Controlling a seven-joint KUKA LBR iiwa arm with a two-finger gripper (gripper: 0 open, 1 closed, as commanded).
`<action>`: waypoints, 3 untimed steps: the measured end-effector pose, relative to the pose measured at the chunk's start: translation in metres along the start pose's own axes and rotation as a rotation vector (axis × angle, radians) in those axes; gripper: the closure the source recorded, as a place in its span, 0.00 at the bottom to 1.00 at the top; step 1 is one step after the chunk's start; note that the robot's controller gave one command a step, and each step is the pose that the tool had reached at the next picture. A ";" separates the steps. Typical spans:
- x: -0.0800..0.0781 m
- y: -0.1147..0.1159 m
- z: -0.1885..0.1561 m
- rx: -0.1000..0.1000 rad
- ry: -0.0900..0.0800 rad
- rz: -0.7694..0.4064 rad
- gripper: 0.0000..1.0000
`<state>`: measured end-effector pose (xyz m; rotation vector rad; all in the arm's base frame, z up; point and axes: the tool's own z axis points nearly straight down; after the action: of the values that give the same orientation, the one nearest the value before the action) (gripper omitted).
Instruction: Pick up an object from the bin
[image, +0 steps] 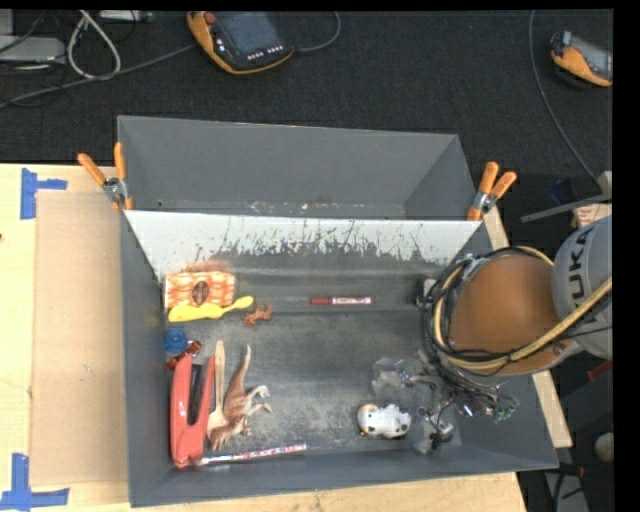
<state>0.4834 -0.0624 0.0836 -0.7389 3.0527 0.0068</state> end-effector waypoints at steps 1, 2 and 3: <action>0.003 -0.003 0.010 0.007 -0.009 0.169 0.00; -0.002 -0.003 0.012 0.005 -0.013 0.159 0.00; 0.001 -0.004 0.012 0.008 -0.019 0.197 0.00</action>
Offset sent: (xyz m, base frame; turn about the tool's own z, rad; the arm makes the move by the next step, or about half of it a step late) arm 0.0003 -0.0011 -0.0136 0.1535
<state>0.4841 -0.0661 0.0712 -0.4325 3.0911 0.0011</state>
